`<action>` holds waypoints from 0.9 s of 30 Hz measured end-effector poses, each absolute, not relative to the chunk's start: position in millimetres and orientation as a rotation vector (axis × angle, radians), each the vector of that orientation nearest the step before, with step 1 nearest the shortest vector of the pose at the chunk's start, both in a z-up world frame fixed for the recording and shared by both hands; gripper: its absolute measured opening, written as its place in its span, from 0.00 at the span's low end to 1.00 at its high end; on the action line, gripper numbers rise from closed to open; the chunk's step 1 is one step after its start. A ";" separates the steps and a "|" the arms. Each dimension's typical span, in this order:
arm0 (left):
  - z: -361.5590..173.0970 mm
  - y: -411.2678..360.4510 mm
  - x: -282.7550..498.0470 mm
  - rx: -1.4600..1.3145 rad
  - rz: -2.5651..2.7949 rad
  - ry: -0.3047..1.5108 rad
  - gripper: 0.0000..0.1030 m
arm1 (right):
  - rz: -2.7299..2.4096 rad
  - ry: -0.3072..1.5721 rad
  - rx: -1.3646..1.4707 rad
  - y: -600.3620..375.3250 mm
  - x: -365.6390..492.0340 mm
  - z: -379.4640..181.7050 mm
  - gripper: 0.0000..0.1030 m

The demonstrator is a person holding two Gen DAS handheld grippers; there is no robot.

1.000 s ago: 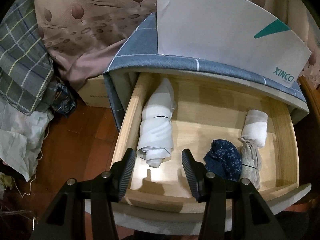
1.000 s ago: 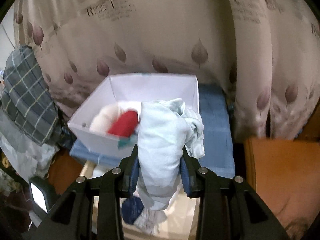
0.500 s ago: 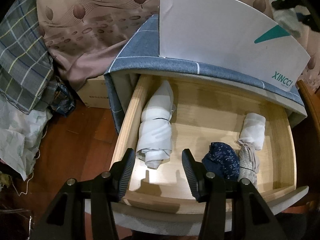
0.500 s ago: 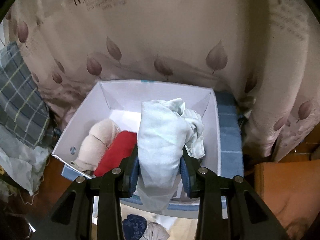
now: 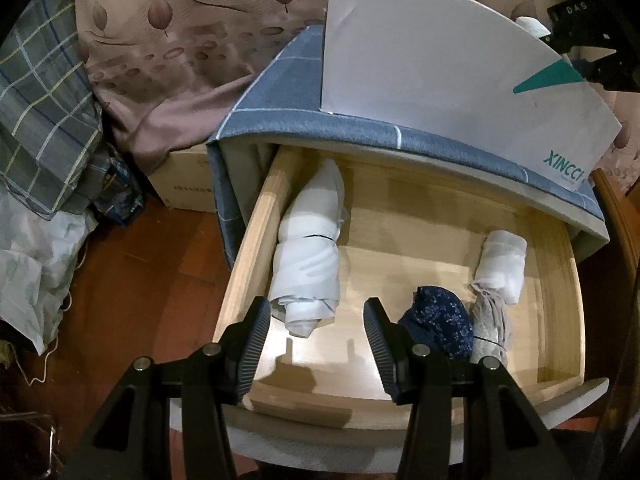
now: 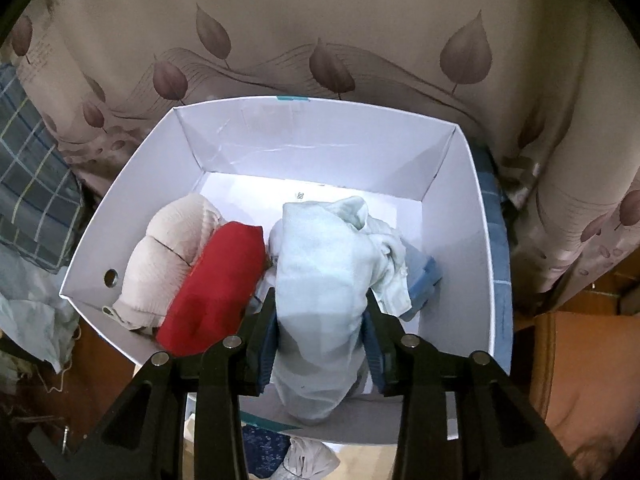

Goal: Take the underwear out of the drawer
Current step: 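Lower the pale blue underwear into the white box and open the right tool, then move the right tool back into the drawer and grasp the white rolled sock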

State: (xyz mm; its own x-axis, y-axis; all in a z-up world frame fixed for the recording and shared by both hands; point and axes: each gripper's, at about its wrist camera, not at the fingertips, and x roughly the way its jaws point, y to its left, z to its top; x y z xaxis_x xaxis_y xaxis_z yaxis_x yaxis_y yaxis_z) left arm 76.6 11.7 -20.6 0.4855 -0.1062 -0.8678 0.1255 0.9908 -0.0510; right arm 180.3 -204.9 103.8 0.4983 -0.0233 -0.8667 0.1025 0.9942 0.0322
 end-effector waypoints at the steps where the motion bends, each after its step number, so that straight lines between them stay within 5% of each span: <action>1: -21.3 11.5 77.2 0.021 -0.142 1.058 0.48 | -0.078 1.045 0.082 -204.3 180.2 103.8 0.38; 4: -22.2 11.0 78.2 0.020 -0.145 1.064 0.48 | -0.068 1.048 0.098 -204.4 180.8 105.4 0.45; 17: -29.9 13.5 84.1 0.003 -0.133 1.118 0.48 | 0.030 1.055 0.114 -204.0 125.0 130.5 0.45; 27: -28.8 14.6 82.3 -0.007 -0.112 1.109 0.48 | 0.030 1.176 0.184 -215.4 60.9 60.2 0.46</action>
